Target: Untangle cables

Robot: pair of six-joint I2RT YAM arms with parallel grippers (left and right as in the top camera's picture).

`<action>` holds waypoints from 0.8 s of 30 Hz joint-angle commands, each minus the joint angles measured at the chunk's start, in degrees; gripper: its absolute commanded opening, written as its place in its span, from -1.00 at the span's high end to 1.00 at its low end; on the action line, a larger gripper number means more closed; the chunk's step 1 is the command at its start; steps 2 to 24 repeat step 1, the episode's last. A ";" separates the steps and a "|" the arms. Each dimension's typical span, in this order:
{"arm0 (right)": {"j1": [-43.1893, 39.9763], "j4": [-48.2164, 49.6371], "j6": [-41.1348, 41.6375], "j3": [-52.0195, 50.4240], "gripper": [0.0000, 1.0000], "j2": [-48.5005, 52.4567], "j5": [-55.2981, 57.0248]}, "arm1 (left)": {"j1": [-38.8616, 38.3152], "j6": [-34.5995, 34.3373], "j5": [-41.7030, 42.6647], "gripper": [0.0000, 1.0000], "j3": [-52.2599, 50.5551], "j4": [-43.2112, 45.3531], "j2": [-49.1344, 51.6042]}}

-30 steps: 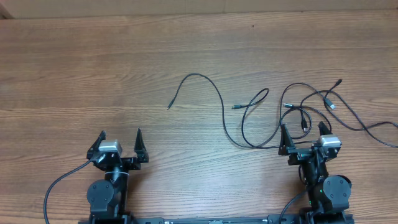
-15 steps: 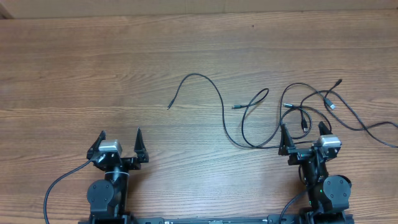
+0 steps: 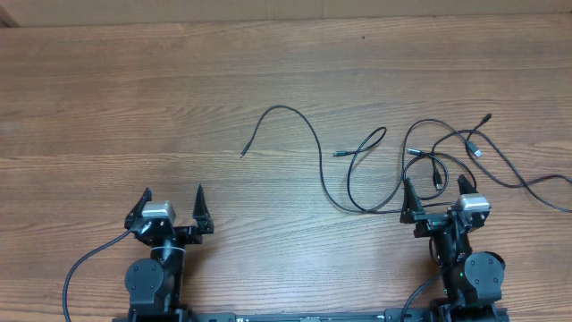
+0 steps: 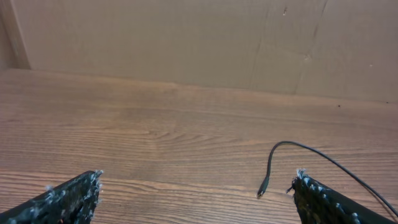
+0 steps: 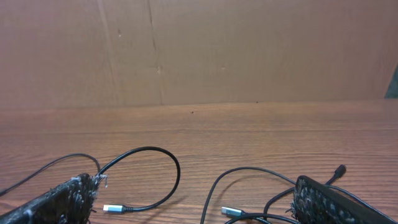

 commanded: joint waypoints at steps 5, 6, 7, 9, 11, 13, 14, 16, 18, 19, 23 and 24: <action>-0.42 0.26 -0.24 -0.57 -1.00 -0.44 -0.31 | 0.20 0.68 0.48 -0.99 -0.20 -0.11 -0.61; -0.42 0.26 -0.24 -0.57 -1.00 -0.44 -0.31 | 0.20 0.68 0.48 -0.99 -0.20 -0.11 -0.61; -0.42 0.26 -0.24 -0.57 -1.00 -0.44 -0.31 | 0.20 0.68 0.48 -0.99 -0.20 -0.11 -0.61; -0.42 0.26 -0.24 -0.57 -1.00 -0.44 -0.31 | 0.20 0.68 0.48 -0.99 -0.20 -0.11 -0.61; -0.42 0.26 -0.24 -0.57 -1.00 -0.44 -0.31 | 0.20 0.68 0.48 -0.99 -0.20 -0.11 -0.61; -0.42 0.26 -0.24 -0.57 -1.00 -0.44 -0.31 | 0.20 0.68 0.48 -0.99 -0.20 -0.11 -0.61; -0.42 0.26 -0.24 -0.57 -1.00 -0.44 -0.31 | 0.20 0.68 0.48 -0.99 -0.20 -0.11 -0.61; -0.42 0.26 -0.24 -0.57 -1.00 -0.44 -0.31 | 0.20 0.68 0.48 -0.99 -0.20 -0.11 -0.61; -0.42 0.26 -0.24 -0.57 -1.00 -0.44 -0.31 | 0.20 0.68 0.48 -0.99 -0.20 -0.11 -0.61; -0.42 0.26 -0.24 -0.57 -1.00 -0.44 -0.31 | 0.20 0.68 0.48 -0.99 -0.20 -0.11 -0.61; -0.42 0.26 -0.24 -0.57 -1.00 -0.44 -0.31 | 0.20 0.68 0.48 -0.99 -0.20 -0.11 -0.61; -0.42 0.26 -0.24 -0.57 -1.00 -0.44 -0.31 | 0.20 0.68 0.48 -0.99 -0.20 -0.11 -0.61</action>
